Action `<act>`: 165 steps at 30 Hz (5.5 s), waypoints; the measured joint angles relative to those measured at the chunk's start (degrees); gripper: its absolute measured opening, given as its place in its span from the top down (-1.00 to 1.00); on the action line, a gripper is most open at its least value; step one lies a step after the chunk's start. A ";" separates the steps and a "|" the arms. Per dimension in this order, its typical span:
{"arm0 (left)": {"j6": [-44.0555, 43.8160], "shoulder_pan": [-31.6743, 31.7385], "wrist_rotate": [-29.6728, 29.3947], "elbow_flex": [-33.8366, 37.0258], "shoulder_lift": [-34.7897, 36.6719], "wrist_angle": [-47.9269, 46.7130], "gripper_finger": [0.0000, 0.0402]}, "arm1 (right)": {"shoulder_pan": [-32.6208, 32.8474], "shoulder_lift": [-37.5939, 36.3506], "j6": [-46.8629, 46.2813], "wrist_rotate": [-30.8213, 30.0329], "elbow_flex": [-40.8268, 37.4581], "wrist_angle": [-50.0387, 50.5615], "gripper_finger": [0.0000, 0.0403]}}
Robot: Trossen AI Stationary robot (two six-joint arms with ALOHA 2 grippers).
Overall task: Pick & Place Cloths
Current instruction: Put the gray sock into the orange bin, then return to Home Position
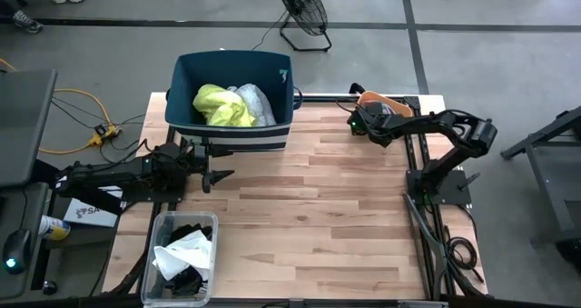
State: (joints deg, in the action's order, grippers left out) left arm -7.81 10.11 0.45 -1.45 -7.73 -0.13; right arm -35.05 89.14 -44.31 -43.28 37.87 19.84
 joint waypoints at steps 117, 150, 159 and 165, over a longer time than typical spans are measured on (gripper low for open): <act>0.01 0.00 0.00 0.00 -0.01 0.01 -0.60 | 30.72 -77.75 29.02 60.22 -36.33 -27.56 -0.06; 0.02 0.00 0.00 0.00 0.00 0.01 -0.60 | 7.93 -78.68 28.58 67.06 -37.40 -24.93 -0.06; 0.01 0.00 0.00 0.00 0.00 0.01 -0.60 | 7.91 -78.68 23.23 62.72 -37.44 -26.93 -0.06; 0.01 0.00 0.00 0.00 -0.02 0.01 -0.60 | 7.91 -78.68 23.15 62.71 -37.44 -27.09 -0.06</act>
State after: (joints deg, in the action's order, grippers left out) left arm -7.80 10.11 0.45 -1.45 -7.74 -0.12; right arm -27.14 10.46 -21.17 19.44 0.43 -7.25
